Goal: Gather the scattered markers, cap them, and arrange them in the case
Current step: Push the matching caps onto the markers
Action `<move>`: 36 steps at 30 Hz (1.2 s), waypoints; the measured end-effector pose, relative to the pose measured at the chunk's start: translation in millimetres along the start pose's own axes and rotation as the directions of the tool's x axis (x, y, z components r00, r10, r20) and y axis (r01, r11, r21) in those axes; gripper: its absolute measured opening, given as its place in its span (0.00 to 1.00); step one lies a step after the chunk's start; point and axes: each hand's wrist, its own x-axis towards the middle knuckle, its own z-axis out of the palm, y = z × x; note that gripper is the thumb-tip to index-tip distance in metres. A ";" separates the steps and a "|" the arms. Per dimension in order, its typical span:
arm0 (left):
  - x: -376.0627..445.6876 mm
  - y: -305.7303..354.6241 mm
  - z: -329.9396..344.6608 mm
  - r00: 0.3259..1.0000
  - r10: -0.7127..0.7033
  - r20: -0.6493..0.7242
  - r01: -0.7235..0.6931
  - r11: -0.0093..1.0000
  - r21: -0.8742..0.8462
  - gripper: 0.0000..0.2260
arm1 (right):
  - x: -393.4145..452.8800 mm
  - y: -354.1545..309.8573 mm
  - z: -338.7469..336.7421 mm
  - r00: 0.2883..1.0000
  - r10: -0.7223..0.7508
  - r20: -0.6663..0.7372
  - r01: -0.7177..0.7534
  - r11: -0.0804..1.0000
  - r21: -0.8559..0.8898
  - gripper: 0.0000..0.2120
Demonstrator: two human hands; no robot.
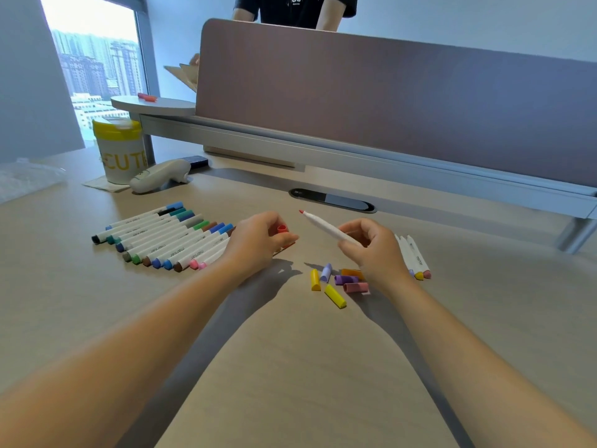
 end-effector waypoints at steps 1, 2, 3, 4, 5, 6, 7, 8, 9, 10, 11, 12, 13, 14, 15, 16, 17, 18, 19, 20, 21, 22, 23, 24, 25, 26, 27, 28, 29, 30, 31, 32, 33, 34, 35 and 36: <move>-0.1 -1.0 0.0 1.000 0.007 -0.001 -0.007 1.000 0.010 0.12 | -0.2 -0.1 -1.0 1.000 -0.001 -0.002 0.001 1.000 -0.009 0.05; 0.1 -1.4 0.4 1.000 0.018 -0.003 -0.018 1.000 0.023 0.12 | -0.4 -0.1 -2.1 1.000 -0.004 -0.004 0.004 1.000 -0.026 0.06; 0.1 -1.9 1.0 1.000 0.030 -0.005 -0.029 0.999 0.031 0.12 | -0.6 -0.2 -2.9 1.000 -0.009 -0.006 0.009 0.999 -0.052 0.07; -0.1 -2.0 1.4 0.999 0.037 -0.002 -0.037 0.999 0.030 0.12 | -0.7 -0.1 -3.8 1.000 -0.016 -0.009 0.015 0.997 -0.081 0.07; -0.1 -1.8 1.4 0.999 0.041 0.002 -0.041 0.999 0.023 0.12 | -0.6 -0.2 -4.3 1.000 -0.022 -0.012 0.020 0.994 -0.107 0.08; -0.1 -1.6 1.4 0.999 0.045 0.006 -0.045 0.999 0.016 0.11 | -0.6 0.1 -4.7 1.000 -0.025 -0.014 0.023 0.991 -0.129 0.07; 0.2 -1.2 1.6 0.999 0.052 0.008 -0.052 0.999 0.012 0.11 | -0.6 0.3 -4.9 1.000 -0.023 -0.013 0.021 0.989 -0.149 0.06; 0.6 -0.6 1.9 0.998 0.061 0.009 -0.061 0.998 0.015 0.11 | -0.5 0.6 -5.2 1.000 -0.017 -0.009 0.016 0.986 -0.166 0.06; 0.7 0.3 2.0 0.997 0.072 0.012 -0.072 0.997 0.024 0.11 | -0.7 0.4 -5.7 1.000 -0.013 -0.003 0.013 0.984 -0.180 0.06; 0.3 1.1 1.6 0.997 0.081 0.017 -0.082 0.996 0.041 0.11 | -0.5 0.3 -5.7 1.000 -0.011 0.005 0.012 0.981 -0.192 0.06; -0.2 1.8 1.1 0.996 0.090 0.026 -0.092 0.993 0.068 0.11 | -0.3 -0.3 -5.6 1.000 -0.015 0.014 0.018 0.979 -0.205 0.07; -0.4 2.1 0.7 0.994 0.102 0.037 -0.105 0.989 0.105 0.11 | 0.0 -0.5 -5.4 1.000 -0.024 0.019 0.028 0.976 -0.218 0.08; -0.5 2.2 0.3 0.992 0.117 0.051 -0.123 0.981 0.151 0.12 | 0.3 -0.6 -5.2 0.999 -0.041 0.022 0.045 0.973 -0.225 0.08; -0.7 2.2 -0.1 0.989 0.132 0.067 -0.143 0.969 0.201 0.12 | 0.8 -0.8 -5.2 0.998 -0.063 0.026 0.067 0.972 -0.224 0.09; -0.8 2.6 -0.3 0.986 0.147 0.083 -0.163 0.956 0.245 0.12 | 0.8 -1.3 -5.5 0.996 -0.086 0.038 0.093 0.971 -0.222 0.09; -0.9 2.9 -0.5 0.982 0.162 0.095 -0.182 0.944 0.274 0.12 | 0.7 -2.3 -5.7 0.993 -0.108 0.057 0.118 0.966 -0.229 0.10; -1.0 3.5 -0.5 0.979 0.174 0.105 -0.197 0.937 0.289 0.12 | 0.2 -3.8 -5.8 0.989 -0.126 0.079 0.142 0.960 -0.241 0.10; -0.9 4.1 -0.4 0.976 0.185 0.114 -0.211 0.932 0.293 0.12 | 0.1 -4.7 -5.8 0.986 -0.137 0.099 0.158 0.955 -0.251 0.10; -0.8 4.9 -0.1 0.972 0.199 0.123 -0.228 0.927 0.297 0.12 | -0.6 -5.6 -6.1 0.983 -0.145 0.112 0.169 0.952 -0.254 0.10; -0.9 5.7 0.0 0.968 0.213 0.132 -0.244 0.922 0.301 0.12 | -1.0 -6.2 -5.7 0.982 -0.146 0.119 0.172 0.953 -0.249 0.10; -0.9 6.6 0.1 0.965 0.225 0.137 -0.257 0.918 0.303 0.13 | -1.7 -6.2 -5.5 0.982 -0.144 0.121 0.170 0.956 -0.239 0.09; -0.8 7.6 0.1 0.963 0.233 0.136 -0.264 0.917 0.301 0.13 | -2.2 -5.2 -5.2 0.983 -0.138 0.117 0.162 0.960 -0.230 0.08; -0.1 9.3 0.0 0.962 0.241 0.129 -0.270 0.916 0.296 0.12 | -2.4 -4.0 -4.5 0.985 -0.133 0.107 0.154 0.963 -0.221 0.07; 0.4 10.9 -0.2 0.960 0.252 0.121 -0.277 0.916 0.292 0.12 | -2.5 -2.8 -3.8 0.987 -0.128 0.092 0.145 0.966 -0.213 0.07; 0.9 13.0 -0.2 0.959 0.262 0.112 -0.284 0.915 0.288 0.12 | -2.6 -1.6 -3.1 0.989 -0.124 0.076 0.138 0.969 -0.205 0.06; 1.4 14.9 0.1 0.957 0.270 0.106 -0.290 0.913 0.288 0.12 | -2.1 -0.8 -2.3 0.991 -0.122 0.060 0.131 0.971 -0.199 0.06; 1.9 16.7 0.8 0.956 0.275 0.105 -0.294 0.910 0.291 0.12 | -1.7 -0.2 -1.7 0.992 -0.119 0.048 0.126 0.972 -0.197 0.06; 2.5 18.2 1.5 0.954 0.278 0.108 -0.298 0.908 0.296 0.12 | -1.4 0.5 -1.3 0.993 -0.114 0.040 0.120 0.973 -0.195 0.05; 3.4 19.6 2.1 0.953 0.281 0.111 -0.302 0.905 0.300 0.12 | -1.3 1.2 -0.8 0.994 -0.106 0.036 0.111 0.976 -0.189 0.05; 4.5 20.7 2.6 0.953 0.281 0.114 -0.302 0.903 0.304 0.12 | -1.3 2.2 -0.3 0.995 -0.095 0.034 0.100 0.979 -0.180 0.05; 5.4 21.6 2.7 0.953 0.278 0.119 -0.301 0.903 0.305 0.12 | -1.6 3.2 0.2 0.996 -0.082 0.032 0.086 0.982 -0.167 0.05; 6.0 22.3 2.5 0.954 0.272 0.126 -0.298 0.905 0.304 0.12 | -2.3 4.1 0.4 0.997 -0.068 0.028 0.071 0.986 -0.152 0.04; 6.4 22.7 2.4 0.956 0.265 0.128 -0.292 0.910 0.295 0.12 | -2.3 4.8 0.5 0.998 -0.055 0.025 0.058 0.989 -0.134 0.02; 6.8 22.0 2.4 0.959 0.257 0.123 -0.281 0.922 0.267 0.12 | -2.6 5.0 0.2 0.999 -0.044 0.025 0.046 0.993 -0.111 0.01; 6.6 20.8 2.9 0.965 0.239 0.104 -0.256 0.946 0.201 0.11 | -3.0 4.8 -0.1 0.999 -0.033 0.026 0.035 0.996 -0.085 0.01; 6.0 19.7 3.4 0.975 0.207 0.076 -0.214 0.972 0.096 0.09 | -3.3 4.0 -0.5 0.999 -0.027 0.025 0.028 0.998 -0.057 0.01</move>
